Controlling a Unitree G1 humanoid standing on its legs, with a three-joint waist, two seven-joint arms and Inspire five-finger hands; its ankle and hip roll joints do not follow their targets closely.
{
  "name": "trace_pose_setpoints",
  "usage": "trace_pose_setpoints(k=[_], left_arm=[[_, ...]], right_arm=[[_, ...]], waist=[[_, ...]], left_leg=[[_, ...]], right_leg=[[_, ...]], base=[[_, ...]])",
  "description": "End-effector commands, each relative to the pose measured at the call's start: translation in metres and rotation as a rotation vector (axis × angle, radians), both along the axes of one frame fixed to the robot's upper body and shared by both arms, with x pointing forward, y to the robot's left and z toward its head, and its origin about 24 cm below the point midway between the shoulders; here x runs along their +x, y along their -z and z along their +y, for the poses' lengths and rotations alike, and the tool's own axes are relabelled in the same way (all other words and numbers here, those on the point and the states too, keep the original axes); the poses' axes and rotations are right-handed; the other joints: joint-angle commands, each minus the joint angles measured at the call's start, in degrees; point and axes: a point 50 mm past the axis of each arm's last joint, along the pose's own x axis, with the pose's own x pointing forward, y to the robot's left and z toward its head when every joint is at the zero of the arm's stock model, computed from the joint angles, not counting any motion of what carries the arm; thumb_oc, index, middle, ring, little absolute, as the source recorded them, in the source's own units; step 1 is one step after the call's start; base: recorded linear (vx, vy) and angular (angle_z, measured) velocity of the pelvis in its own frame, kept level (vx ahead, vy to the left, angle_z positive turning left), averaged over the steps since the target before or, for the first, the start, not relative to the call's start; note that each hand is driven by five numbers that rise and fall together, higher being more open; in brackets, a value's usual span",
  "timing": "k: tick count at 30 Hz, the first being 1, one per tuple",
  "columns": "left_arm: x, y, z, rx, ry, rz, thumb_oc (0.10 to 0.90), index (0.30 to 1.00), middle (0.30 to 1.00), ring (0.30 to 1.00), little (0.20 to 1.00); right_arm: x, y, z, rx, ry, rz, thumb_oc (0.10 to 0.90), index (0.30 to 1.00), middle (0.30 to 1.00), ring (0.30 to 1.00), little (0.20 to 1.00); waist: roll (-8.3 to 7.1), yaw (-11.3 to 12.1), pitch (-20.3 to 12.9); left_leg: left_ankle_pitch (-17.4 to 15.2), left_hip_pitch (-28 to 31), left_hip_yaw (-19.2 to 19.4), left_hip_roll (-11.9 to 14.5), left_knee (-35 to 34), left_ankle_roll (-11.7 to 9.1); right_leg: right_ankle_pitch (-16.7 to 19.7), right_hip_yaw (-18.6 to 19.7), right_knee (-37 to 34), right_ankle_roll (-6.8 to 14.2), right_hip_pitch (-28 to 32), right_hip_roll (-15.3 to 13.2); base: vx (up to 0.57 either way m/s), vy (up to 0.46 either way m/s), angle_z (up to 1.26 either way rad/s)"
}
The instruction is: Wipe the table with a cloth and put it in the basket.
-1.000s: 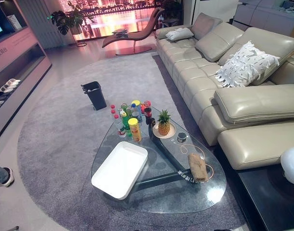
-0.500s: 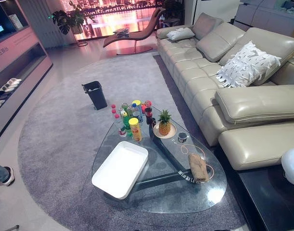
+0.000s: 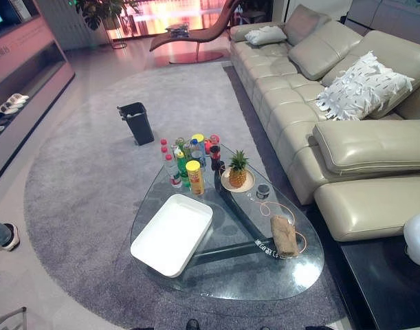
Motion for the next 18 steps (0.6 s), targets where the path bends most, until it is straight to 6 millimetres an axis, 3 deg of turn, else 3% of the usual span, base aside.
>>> trace_pose_setpoints(k=[1, 6, 8, 10, 12, 18], left_arm=[[0.035, -0.004, -0.012, -0.081, -0.006, -0.061, 0.8, 0.9, 0.9, 0.9, 0.9], [0.052, -0.009, -0.012, -0.087, -0.05, -0.124, 0.8, 0.9, 0.9, 0.9, 0.9], [0.07, -0.016, -0.009, -0.096, -0.1, -0.195, 0.8, 0.9, 0.9, 0.9, 0.9], [0.07, -0.016, -0.009, -0.096, -0.101, -0.195, 0.8, 0.9, 0.9, 0.9, 0.9], [0.101, -0.031, -0.004, -0.125, -0.191, -0.345, 0.8, 0.9, 0.9, 0.9, 0.9], [0.136, -0.054, 0.006, -0.188, -0.356, -0.581, 0.8, 0.9, 0.9, 0.9, 0.9]], right_arm=[[0.034, -0.01, -0.007, -0.038, -0.058, -0.04, 0.8, 0.9, 0.9, 0.9, 0.9], [0.045, -0.013, -0.008, -0.042, -0.08, -0.055, 0.8, 0.9, 0.9, 0.9, 0.9], [0.057, -0.018, -0.011, -0.057, -0.107, -0.071, 0.8, 0.9, 0.9, 0.9, 0.9], [0.057, -0.018, -0.011, -0.057, -0.107, -0.071, 0.8, 0.9, 0.9, 0.9, 0.9], [0.079, -0.03, -0.02, -0.073, -0.11, -0.12, 0.8, 0.9, 0.9, 0.9, 0.9], [0.104, -0.044, -0.025, -0.098, -0.066, -0.256, 0.8, 0.9, 0.9, 0.9, 0.9]], waist=[[-1.48, 0.4, 6.3], [-0.88, 0.3, 9.5], [-0.7, 0.1, 12.3], [-0.7, 0.1, 12.2], [-0.54, 0.6, 16.0], [-0.09, 0.8, 18.2]], left_leg=[[0.9, -1.3, -1.3, 0.3, 0.1, 0.2], [1.7, -4.8, -2.1, -0.2, 0.1, 0.5], [2.5, -8.3, -2.3, -0.6, 0.1, 0.7], [2.5, -8.4, -2.3, -0.6, 0.1, 0.7], [3.2, -12.7, -4.3, -1.5, 0.1, 0.8], [4.0, -16.5, -5.1, -2.4, 0.1, 0.6]], right_leg=[[4.5, 0.7, 0.2, 1.9, -4.6, -2.6], [5.5, 1.4, 0.2, 1.6, -8.2, -2.6], [6.5, 2.2, 0.2, 1.5, -12.2, -2.4], [6.5, 2.2, 0.2, 1.5, -12.3, -2.4], [7.2, 2.8, 0.2, 0.9, -16.4, -1.7], [7.7, 2.1, 1.4, 1.2, -20.3, -2.4]], base=[[-0.15, 0.025, -0.02], [-0.07, 0.018, 0.02], [-0.14, 0.012, 0.03], [-0.09, -0.009, 0.04], [-0.14, -0.025, 0.03], [-0.08, 0.012, 0.01]])
